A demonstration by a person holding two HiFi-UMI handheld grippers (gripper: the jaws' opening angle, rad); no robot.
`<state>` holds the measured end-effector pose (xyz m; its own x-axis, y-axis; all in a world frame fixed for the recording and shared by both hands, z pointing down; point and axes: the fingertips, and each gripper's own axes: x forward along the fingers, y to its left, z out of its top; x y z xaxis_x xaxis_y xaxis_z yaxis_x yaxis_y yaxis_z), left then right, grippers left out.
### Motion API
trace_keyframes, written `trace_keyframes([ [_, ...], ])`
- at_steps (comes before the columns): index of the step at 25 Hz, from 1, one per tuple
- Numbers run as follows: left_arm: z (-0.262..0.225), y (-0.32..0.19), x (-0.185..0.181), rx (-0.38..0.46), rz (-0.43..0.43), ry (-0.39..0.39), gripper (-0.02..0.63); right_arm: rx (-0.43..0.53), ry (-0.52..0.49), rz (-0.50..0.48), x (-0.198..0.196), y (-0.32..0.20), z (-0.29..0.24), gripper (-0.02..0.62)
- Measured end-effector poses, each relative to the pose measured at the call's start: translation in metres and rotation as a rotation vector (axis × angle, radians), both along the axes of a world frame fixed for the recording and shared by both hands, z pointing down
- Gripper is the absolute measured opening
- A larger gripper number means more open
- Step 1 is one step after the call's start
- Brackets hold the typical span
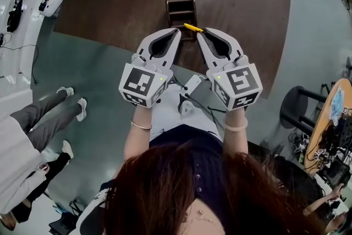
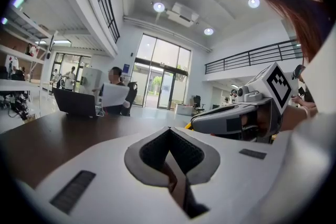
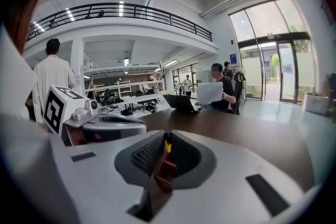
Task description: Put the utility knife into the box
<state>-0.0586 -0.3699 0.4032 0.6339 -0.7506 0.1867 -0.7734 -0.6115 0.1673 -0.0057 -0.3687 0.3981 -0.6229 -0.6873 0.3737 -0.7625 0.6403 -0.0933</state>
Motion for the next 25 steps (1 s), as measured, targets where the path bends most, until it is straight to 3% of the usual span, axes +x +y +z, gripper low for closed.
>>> trace_keyframes([
  [13,0.041,-0.012,-0.013,-0.059,-0.015,0.041,-0.006,-0.183,0.050,-0.017,-0.008,-0.013,0.089,0.049],
  [25,0.066,-0.020,-0.018,-0.117,-0.010,0.074,-0.006,-0.264,0.094,-0.025,-0.018,-0.013,0.141,0.049],
])
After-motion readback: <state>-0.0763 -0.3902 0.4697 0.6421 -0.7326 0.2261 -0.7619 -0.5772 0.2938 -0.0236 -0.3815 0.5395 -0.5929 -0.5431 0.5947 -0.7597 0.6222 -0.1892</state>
